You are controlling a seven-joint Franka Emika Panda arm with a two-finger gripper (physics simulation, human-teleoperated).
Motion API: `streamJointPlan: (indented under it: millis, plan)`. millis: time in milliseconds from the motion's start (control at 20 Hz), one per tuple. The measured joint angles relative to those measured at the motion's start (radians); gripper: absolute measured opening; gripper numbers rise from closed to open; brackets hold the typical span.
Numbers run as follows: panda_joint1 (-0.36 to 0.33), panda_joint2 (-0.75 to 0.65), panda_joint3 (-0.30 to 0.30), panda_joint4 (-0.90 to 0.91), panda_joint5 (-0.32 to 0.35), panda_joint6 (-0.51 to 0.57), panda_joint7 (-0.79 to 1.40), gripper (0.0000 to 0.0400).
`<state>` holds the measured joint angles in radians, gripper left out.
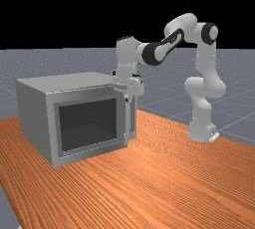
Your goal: Open the microwave
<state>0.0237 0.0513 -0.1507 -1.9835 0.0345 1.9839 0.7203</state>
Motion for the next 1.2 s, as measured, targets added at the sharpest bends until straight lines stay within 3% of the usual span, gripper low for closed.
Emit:
streamJointPlan:
  millis: [300, 500, 700, 900, 1100, 1200]
  plan:
    - [-0.004, -0.167, -0.007, -0.002, -0.021, -0.001, 0.029, 0.0]
    - [-0.046, -0.237, -0.034, 0.012, -0.113, 0.008, 0.031, 0.0]
    - [-0.085, -0.202, -0.051, -0.012, -0.2, 0.085, 0.069, 0.0]
    - [-0.1, -0.108, -0.063, -0.024, -0.243, 0.146, 0.105, 0.0]
    - [-0.093, -0.097, -0.082, -0.021, -0.305, 0.188, 0.134, 0.0038]
    - [-0.104, -0.074, -0.096, -0.039, -0.314, 0.2, 0.139, 0.0]
